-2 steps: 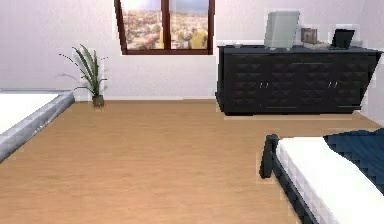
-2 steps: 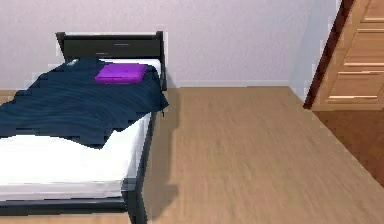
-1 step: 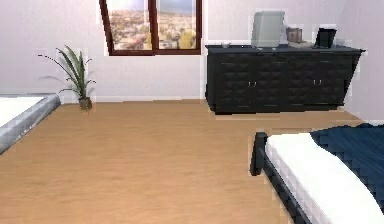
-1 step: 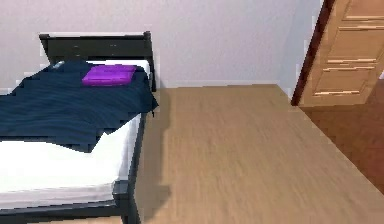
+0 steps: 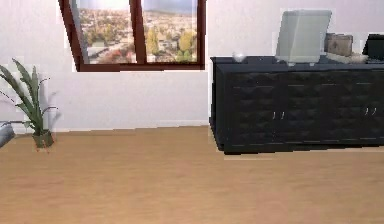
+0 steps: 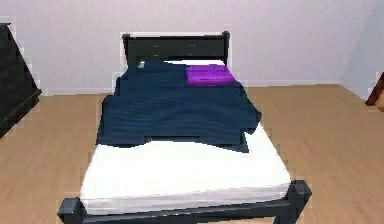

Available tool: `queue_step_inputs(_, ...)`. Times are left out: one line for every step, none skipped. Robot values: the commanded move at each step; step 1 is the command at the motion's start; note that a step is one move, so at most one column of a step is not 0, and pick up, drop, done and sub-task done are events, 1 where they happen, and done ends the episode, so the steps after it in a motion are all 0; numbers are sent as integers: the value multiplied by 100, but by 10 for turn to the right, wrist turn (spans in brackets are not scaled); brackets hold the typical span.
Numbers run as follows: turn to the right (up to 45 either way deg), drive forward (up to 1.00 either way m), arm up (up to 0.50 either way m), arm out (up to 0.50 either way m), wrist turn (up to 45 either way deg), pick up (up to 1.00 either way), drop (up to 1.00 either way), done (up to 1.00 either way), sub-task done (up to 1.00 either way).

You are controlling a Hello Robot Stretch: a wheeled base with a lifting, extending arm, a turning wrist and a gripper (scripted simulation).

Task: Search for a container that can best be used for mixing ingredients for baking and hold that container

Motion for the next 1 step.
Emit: queue_step_inputs(0, 75, 0, 0, 0, 0, 0, 0, 0)
